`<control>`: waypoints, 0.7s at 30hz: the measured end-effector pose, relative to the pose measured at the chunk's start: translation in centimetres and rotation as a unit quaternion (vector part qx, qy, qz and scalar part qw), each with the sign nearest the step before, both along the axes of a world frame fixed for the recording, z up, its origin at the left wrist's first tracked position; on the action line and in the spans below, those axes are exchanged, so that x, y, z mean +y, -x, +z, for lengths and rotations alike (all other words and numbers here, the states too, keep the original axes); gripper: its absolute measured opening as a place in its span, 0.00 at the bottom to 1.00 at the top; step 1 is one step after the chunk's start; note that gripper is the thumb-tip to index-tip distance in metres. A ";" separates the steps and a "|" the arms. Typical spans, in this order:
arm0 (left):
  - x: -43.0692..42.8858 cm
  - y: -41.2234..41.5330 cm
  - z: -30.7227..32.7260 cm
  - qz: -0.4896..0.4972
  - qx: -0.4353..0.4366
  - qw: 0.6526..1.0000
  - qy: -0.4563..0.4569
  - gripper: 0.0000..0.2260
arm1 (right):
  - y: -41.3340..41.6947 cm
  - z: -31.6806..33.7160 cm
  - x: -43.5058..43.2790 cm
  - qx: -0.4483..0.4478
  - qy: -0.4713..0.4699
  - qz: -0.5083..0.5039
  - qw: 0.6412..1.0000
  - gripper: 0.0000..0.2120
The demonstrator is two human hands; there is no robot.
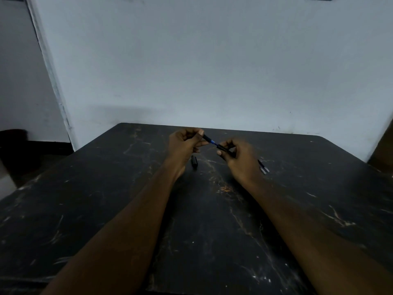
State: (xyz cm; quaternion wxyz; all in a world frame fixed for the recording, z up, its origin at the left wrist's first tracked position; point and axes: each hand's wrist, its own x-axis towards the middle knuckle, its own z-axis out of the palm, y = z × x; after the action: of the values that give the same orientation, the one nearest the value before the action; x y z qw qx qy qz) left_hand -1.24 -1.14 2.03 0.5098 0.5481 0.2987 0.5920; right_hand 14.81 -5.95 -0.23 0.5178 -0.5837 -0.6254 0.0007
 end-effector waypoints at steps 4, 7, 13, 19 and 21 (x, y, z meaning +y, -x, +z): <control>-0.3 -0.5 0.0 -0.027 0.000 1.000 0.008 0.03 | 0.0 -0.1 0.0 0.011 -0.014 0.008 1.000 0.06; -0.2 -0.3 0.0 -0.034 -0.002 0.999 0.012 0.04 | 0.0 -0.1 0.1 0.010 -0.018 0.015 1.000 0.06; -0.4 -0.4 0.0 -0.053 -0.006 0.998 0.015 0.04 | -0.1 -0.1 0.0 0.013 -0.023 0.015 1.000 0.06; -0.1 -0.2 0.1 -0.105 -0.043 0.992 0.049 0.05 | -0.1 -0.2 0.1 0.018 -0.030 0.008 0.999 0.07; -0.2 -0.4 0.1 -0.100 -0.037 0.993 0.058 0.04 | 0.0 -0.2 0.1 0.016 -0.033 0.010 0.999 0.07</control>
State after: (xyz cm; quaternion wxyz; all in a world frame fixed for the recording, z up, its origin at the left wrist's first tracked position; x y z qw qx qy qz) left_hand -0.86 -1.32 2.11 0.6078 0.5228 0.2570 0.5396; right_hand 14.85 -5.85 -0.40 0.5466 -0.5599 -0.6226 -0.0056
